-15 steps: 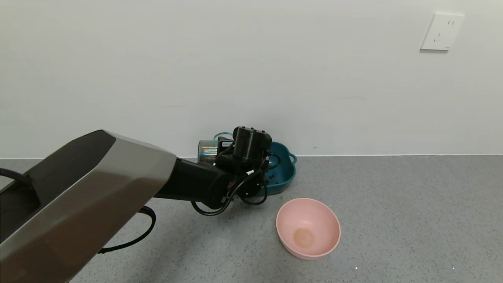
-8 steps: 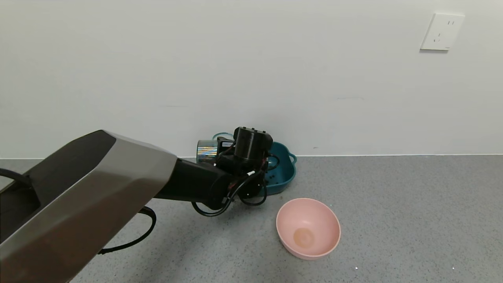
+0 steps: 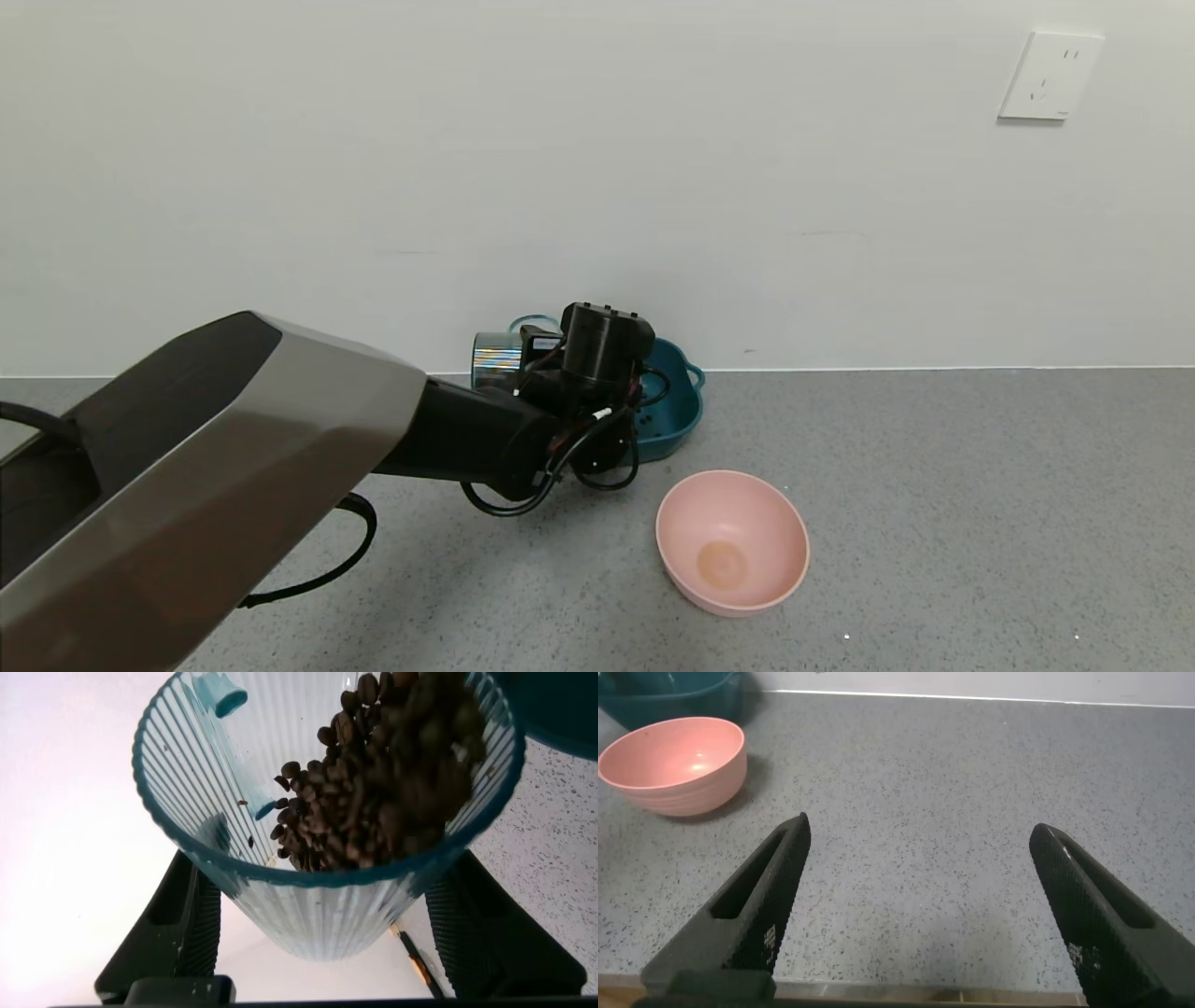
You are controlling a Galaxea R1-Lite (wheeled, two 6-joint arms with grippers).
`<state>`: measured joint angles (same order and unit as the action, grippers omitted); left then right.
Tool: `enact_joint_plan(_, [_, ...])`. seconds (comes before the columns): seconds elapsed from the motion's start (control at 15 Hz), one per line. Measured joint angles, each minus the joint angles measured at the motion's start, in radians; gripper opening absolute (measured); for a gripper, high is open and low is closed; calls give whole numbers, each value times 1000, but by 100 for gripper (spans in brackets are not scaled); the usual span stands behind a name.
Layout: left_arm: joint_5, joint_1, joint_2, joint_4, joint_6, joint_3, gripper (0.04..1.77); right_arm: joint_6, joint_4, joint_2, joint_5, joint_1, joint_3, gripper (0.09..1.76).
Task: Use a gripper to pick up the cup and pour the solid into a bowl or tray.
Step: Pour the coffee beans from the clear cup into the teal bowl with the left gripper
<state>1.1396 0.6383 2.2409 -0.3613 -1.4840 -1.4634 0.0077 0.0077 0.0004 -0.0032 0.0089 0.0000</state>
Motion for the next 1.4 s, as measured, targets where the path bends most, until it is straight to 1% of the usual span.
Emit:
enact_joint_plan(0.33, [-6, -1, -7, -3, 19, 6, 128, 0, 0, 0, 0, 0, 0, 171])
enact_joint_plan(0.47, [-13, -1, -13, -42, 25, 16, 128, 0, 0, 0, 0, 0, 0, 171])
enact_joint_plan(0.67, [-41, -1, -26, -134, 27, 63, 128, 0, 0, 0, 0, 0, 0, 171])
enact_joint_plan(1.0, [-71, -8, -78, -338, 42, 221, 128, -4, -3, 0, 2, 0, 0, 171])
enact_joint_plan(1.13, [-84, -12, -111, -361, 126, 275, 128, -4, -3, 0, 2, 0, 0, 171])
enact_joint_plan(1.27, [-91, -15, -144, -361, 239, 313, 128, -4, -3, 0, 2, 0, 0, 171])
enact_joint_plan(1.4, [-113, -17, -171, -361, 352, 336, 128, -4, -3, 0, 1, 0, 0, 171])
